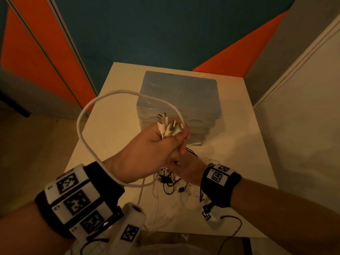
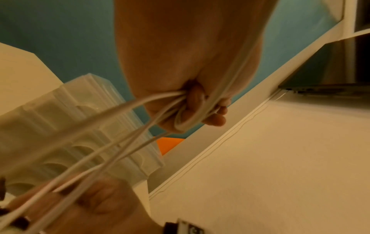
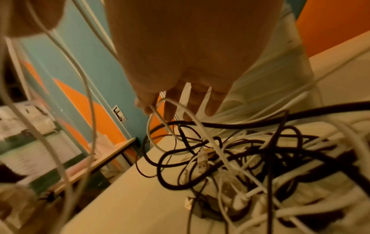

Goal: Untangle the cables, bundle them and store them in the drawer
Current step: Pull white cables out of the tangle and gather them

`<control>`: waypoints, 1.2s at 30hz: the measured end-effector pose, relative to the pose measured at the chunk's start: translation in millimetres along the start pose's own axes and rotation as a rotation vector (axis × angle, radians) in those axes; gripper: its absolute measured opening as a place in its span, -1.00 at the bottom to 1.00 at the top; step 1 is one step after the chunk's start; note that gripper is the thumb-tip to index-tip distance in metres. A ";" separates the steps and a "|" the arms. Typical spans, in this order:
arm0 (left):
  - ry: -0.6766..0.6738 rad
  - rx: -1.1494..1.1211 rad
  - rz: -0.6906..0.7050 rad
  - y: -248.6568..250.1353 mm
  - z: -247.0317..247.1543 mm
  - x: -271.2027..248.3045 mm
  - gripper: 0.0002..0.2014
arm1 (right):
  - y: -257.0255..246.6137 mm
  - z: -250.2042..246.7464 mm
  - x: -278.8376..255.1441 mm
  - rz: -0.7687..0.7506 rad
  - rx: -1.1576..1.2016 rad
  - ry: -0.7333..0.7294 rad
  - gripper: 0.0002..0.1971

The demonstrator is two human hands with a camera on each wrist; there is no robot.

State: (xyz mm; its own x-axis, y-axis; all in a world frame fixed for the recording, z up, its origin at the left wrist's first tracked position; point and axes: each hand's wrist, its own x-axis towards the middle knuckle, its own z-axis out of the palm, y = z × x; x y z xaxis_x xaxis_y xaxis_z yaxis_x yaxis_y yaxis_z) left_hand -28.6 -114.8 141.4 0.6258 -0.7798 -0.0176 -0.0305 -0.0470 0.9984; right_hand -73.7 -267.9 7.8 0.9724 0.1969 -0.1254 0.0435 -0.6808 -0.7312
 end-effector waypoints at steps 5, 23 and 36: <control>-0.024 -0.185 -0.017 9.6 -2.9 -7.6 -0.73 | 22.3 11.6 7.0 -0.011 -0.323 0.017 -0.58; 0.171 0.427 -0.264 -77.3 -13.4 18.1 -0.76 | 9.0 -7.5 4.1 -0.208 -0.193 0.278 -0.63; 0.291 0.389 -0.020 0.9 -10.7 7.1 -0.60 | 57.9 10.9 7.8 0.065 -0.245 0.144 -0.71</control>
State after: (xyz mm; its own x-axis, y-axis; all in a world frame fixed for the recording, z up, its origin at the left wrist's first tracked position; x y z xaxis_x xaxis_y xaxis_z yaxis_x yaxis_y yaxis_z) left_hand -15.9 -113.7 142.8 0.8194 -0.5721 0.0349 -0.2712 -0.3334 0.9029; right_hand -66.1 -298.1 -42.8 0.9967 0.0576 -0.0575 0.0176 -0.8423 -0.5387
